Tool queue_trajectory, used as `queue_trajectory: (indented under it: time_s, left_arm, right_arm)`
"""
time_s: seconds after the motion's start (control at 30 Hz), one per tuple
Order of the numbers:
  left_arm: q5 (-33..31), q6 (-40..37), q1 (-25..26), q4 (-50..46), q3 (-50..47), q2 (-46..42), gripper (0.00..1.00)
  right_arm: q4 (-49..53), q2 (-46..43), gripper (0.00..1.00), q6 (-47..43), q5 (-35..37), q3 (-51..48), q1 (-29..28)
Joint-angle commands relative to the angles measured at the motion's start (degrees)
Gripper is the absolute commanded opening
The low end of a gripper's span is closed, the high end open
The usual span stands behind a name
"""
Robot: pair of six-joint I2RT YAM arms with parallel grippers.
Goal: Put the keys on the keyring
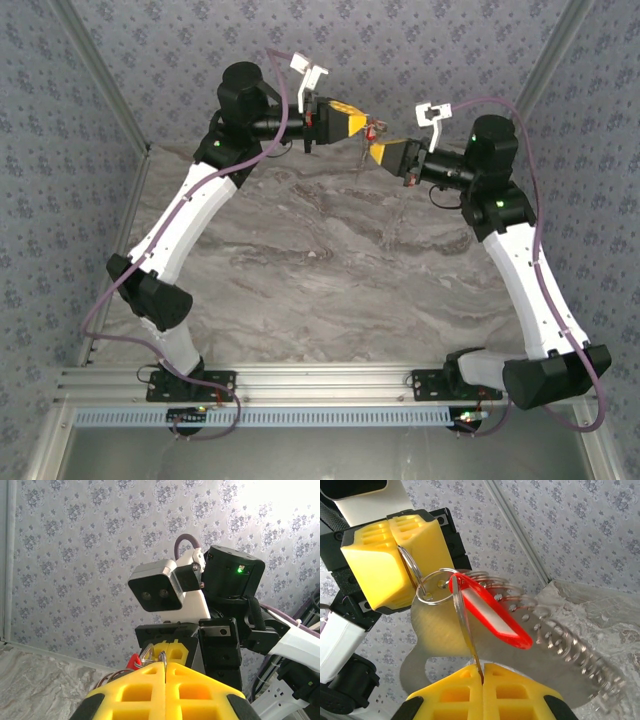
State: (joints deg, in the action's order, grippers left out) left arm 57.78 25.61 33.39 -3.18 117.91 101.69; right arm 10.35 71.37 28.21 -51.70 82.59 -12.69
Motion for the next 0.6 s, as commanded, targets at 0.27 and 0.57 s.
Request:
queue_trajectory:
  time_s: [0.27, 0.57]
  left_arm:
    - [1.58, -1.3, -0.35, 0.98, 0.57, -2.11, 0.0]
    - [1.73, -1.17, -0.27, 1.06, 0.66, -1.76, 0.0]
  right_arm:
    - [3.12, 0.05, 0.0, -1.41, -0.37, 6.27, 1.31]
    - [3.8, 2.84, 0.0, -2.01, -1.16, 11.46, 0.21]
